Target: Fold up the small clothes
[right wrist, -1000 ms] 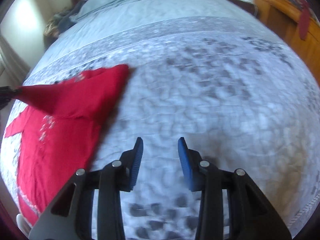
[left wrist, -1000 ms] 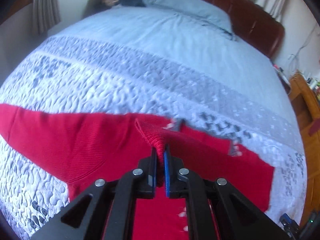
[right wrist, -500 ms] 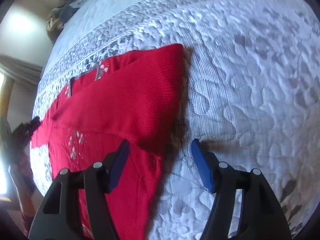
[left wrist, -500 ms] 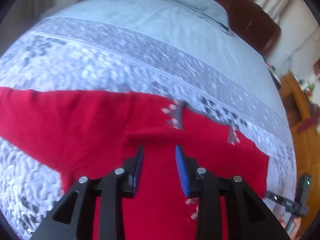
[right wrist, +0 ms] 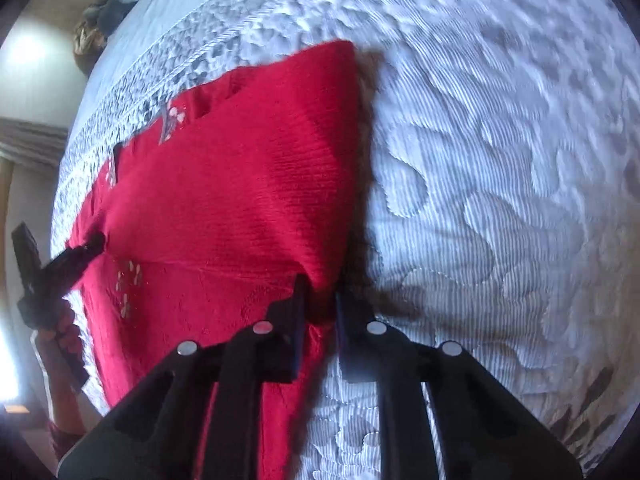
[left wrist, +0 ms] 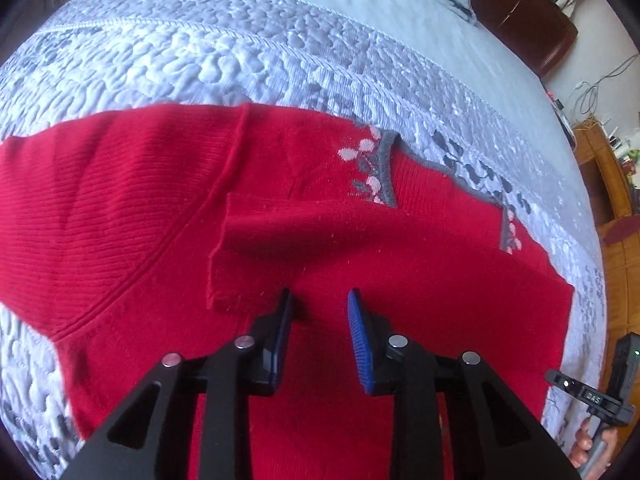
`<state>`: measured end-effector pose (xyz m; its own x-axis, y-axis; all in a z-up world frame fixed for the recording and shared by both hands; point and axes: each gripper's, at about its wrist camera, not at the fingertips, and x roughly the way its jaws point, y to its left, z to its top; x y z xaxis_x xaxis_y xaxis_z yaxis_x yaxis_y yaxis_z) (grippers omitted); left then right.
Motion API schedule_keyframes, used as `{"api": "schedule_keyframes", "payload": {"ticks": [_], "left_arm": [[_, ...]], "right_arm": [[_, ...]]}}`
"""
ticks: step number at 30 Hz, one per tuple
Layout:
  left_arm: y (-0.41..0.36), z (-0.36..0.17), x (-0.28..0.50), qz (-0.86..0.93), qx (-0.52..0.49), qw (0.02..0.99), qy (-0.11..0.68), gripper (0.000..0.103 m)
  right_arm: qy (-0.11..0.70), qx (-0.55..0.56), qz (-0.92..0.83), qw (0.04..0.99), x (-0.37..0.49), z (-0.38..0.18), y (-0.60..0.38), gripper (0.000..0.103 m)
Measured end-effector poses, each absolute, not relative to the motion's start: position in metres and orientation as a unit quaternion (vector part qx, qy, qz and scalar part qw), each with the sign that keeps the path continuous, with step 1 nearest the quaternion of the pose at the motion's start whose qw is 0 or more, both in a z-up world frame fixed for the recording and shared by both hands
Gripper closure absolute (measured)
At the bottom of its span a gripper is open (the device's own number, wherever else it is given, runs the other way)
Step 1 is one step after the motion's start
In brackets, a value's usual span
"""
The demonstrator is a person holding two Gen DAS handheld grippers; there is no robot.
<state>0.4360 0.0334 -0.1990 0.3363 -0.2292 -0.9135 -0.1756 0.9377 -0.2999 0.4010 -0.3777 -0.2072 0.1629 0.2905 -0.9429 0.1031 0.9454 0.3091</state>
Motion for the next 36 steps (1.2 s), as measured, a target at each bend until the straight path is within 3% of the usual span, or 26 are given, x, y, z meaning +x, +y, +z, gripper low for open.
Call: {"api": "schedule_keyframes", "payload": {"ticks": [1, 2, 6, 18, 28, 29, 32, 33, 36], "left_arm": [[0.039, -0.194, 0.432, -0.017, -0.175, 0.800, 0.574, 0.064], [0.050, -0.182, 0.423, -0.015, -0.171, 0.808, 0.563, 0.054], [0.113, -0.161, 0.395, 0.024, -0.171, 0.821, 0.545, 0.046], [0.380, -0.161, 0.344, 0.270, -0.258, 0.769, 0.519, 0.042], [0.471, -0.174, 0.348, 0.289, -0.368, 0.762, 0.447, 0.043], [0.476, -0.174, 0.348, 0.290, -0.374, 0.763, 0.439, 0.044], [0.485, -0.177, 0.353, 0.308, -0.368, 0.763, 0.433, 0.083], [0.487, -0.177, 0.352, 0.307, -0.374, 0.764, 0.428, 0.091], [0.483, -0.168, 0.349, 0.306, -0.378, 0.774, 0.405, 0.094]], "right_arm": [[0.635, 0.135, 0.048, 0.759, 0.397, -0.198, -0.376, 0.067], [0.626, 0.119, 0.036, 0.769, 0.393, -0.191, -0.375, 0.064], [0.587, 0.048, 0.010, 0.808, 0.370, -0.155, -0.359, 0.063], [0.609, 0.015, 0.144, 0.780, 0.351, -0.156, -0.243, 0.064], [0.614, -0.019, 0.146, 0.775, 0.344, -0.171, -0.208, 0.064], [0.613, -0.021, 0.142, 0.777, 0.344, -0.170, -0.208, 0.064], [0.611, -0.020, 0.142, 0.778, 0.343, -0.171, -0.209, 0.064], [0.611, -0.021, 0.142, 0.778, 0.343, -0.172, -0.209, 0.064], [0.610, -0.023, 0.143, 0.779, 0.339, -0.172, -0.210, 0.064]]}}
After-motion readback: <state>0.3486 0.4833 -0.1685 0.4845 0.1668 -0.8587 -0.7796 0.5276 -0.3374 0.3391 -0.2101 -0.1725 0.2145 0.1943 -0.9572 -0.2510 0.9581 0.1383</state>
